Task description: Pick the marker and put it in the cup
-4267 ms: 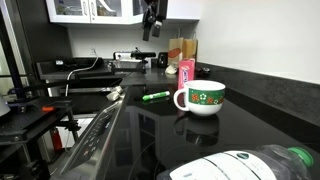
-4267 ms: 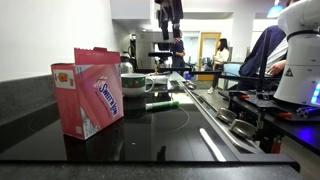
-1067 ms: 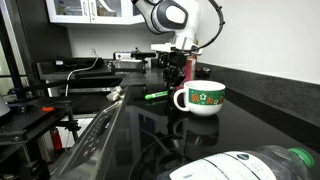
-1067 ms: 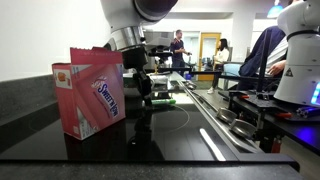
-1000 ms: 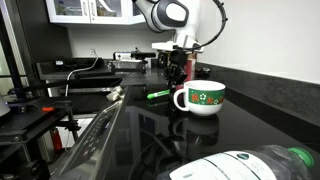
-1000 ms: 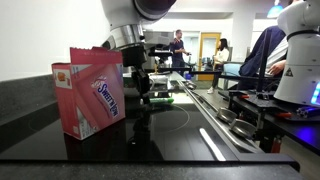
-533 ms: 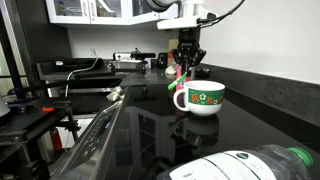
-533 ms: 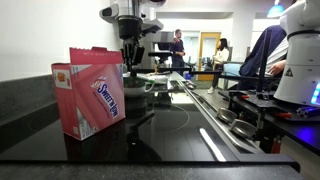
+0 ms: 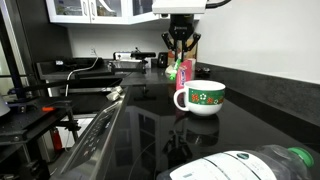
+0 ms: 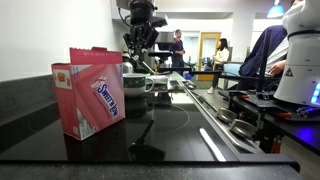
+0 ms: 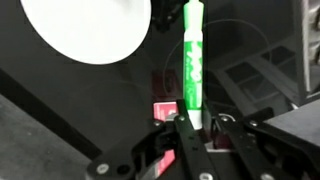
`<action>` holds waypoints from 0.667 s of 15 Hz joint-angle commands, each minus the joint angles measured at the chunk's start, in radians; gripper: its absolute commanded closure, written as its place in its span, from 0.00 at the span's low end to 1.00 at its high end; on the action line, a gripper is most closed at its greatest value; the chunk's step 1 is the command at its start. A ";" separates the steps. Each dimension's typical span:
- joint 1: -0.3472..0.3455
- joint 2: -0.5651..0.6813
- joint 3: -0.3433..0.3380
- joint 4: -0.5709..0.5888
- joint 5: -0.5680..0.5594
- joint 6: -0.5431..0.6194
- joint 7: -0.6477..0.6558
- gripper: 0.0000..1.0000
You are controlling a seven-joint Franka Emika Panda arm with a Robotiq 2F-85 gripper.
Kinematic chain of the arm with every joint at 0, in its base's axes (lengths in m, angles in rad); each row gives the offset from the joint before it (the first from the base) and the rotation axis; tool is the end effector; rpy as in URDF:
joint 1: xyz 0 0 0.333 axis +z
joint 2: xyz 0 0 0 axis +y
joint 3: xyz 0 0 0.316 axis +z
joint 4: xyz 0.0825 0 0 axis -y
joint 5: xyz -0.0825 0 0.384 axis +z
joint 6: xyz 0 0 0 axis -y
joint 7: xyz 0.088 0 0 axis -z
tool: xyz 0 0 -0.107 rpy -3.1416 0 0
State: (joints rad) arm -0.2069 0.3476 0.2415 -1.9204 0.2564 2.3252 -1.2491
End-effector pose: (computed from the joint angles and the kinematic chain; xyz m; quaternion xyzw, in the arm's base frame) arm 0.6268 0.0182 0.3236 -0.8451 -0.5161 -0.1027 0.0944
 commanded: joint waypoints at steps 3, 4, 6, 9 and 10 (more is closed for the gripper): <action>-0.068 -0.003 -0.008 0.012 0.206 -0.051 -0.480 0.95; -0.077 0.002 -0.014 0.023 0.233 -0.069 -0.561 0.95; -0.091 0.016 -0.028 0.059 0.281 -0.129 -0.702 0.95; -0.095 0.047 -0.055 0.130 0.328 -0.252 -0.865 0.95; -0.096 0.067 -0.063 0.161 0.337 -0.303 -0.908 0.95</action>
State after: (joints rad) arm -0.3033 0.3651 0.1991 -1.8456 0.5493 2.1506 -2.0263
